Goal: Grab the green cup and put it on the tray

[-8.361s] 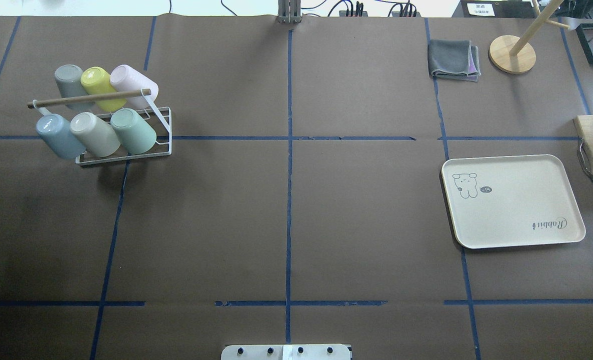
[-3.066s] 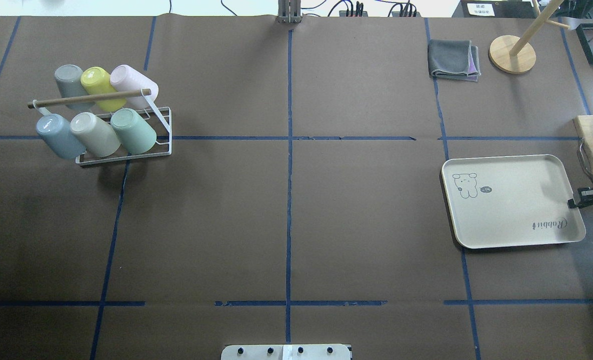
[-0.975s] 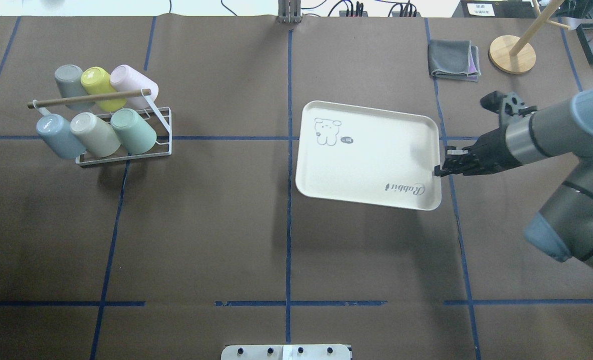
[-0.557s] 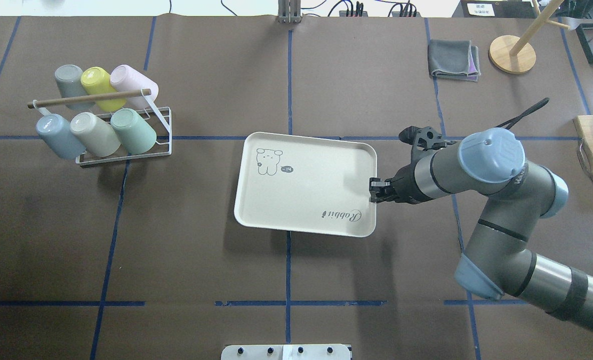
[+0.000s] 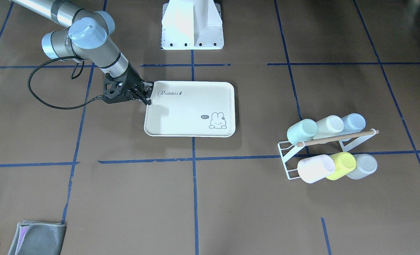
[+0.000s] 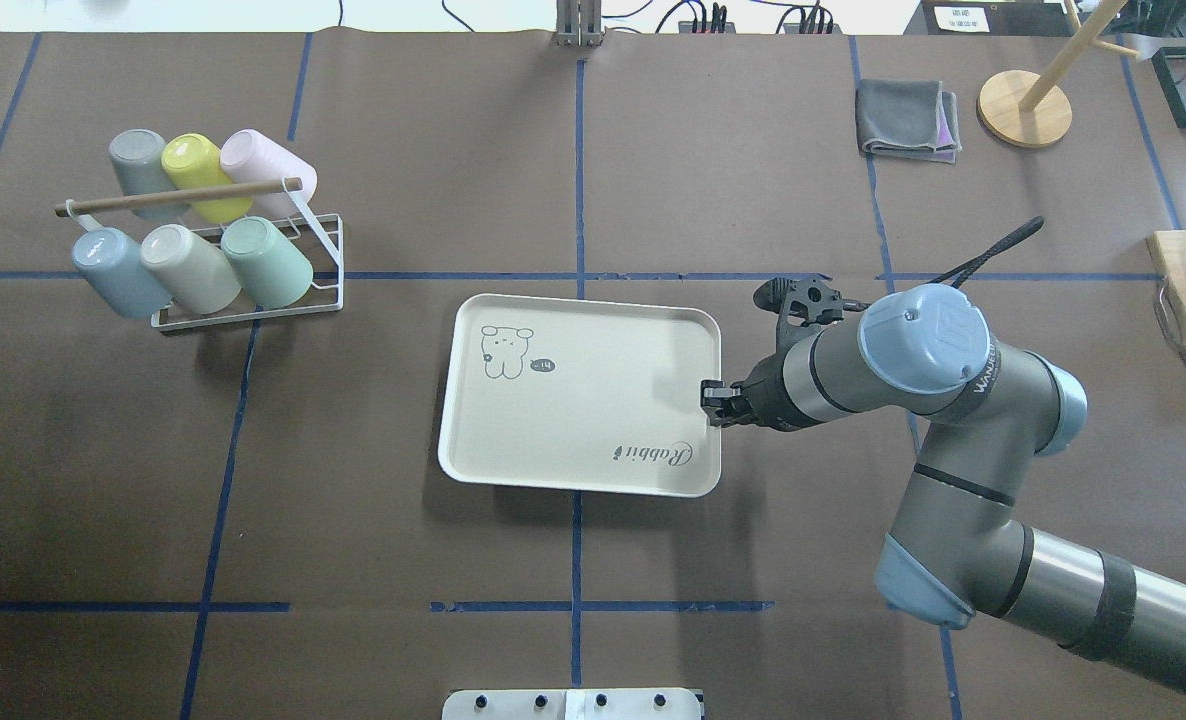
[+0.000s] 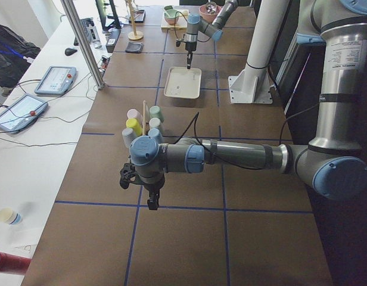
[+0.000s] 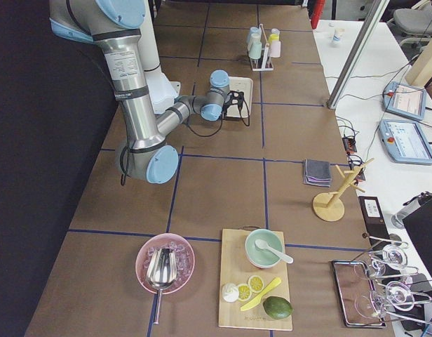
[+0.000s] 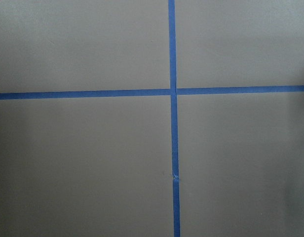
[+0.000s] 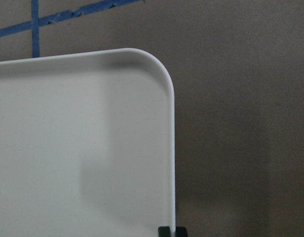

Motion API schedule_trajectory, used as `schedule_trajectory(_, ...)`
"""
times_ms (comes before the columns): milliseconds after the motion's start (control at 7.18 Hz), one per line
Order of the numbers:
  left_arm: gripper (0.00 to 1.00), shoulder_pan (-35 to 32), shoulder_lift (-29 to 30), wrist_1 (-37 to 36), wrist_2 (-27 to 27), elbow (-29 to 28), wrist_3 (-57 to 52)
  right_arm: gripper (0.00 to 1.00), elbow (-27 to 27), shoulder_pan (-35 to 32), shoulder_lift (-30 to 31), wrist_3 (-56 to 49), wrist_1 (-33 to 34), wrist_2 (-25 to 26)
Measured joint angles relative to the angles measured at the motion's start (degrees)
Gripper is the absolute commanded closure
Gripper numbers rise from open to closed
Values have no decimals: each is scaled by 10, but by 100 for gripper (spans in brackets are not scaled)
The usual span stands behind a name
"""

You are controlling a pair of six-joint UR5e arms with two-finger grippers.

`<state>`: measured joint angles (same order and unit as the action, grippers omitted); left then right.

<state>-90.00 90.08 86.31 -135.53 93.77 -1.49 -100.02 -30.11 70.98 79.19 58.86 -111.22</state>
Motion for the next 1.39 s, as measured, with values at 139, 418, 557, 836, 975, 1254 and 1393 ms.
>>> schedule_trajectory(139, 0, 0, 0, 0, 0, 0, 0, 0, 1, 1, -1, 0, 0, 0)
schedule_trajectory(418, 0, 0, 0, 0, 0, 0, -1, 0, 1, 2, -4, 1, 0, 1)
schedule_trajectory(557, 0, 0, 0, 0, 0, 1, -1, 0, 0, 1, -5, 1, 0, 0)
schedule_trajectory(836, 0, 3, 9, 0, 1, 5, -6, 0, -5, -14, -5, 0, 2, -5)
schedule_trajectory(975, 0, 7, 28, 0, 0, 6, -15, 0, -15, -29, -5, 0, 17, -10)
schedule_trajectory(1254, 0, 15, 68, -1, -4, 23, -59, 0, -65, -66, -7, -5, 105, -26)
schedule_trajectory(1393, 0, 20, 78, -4, -3, 49, -71, 0, -97, -84, -9, -11, 163, -33)
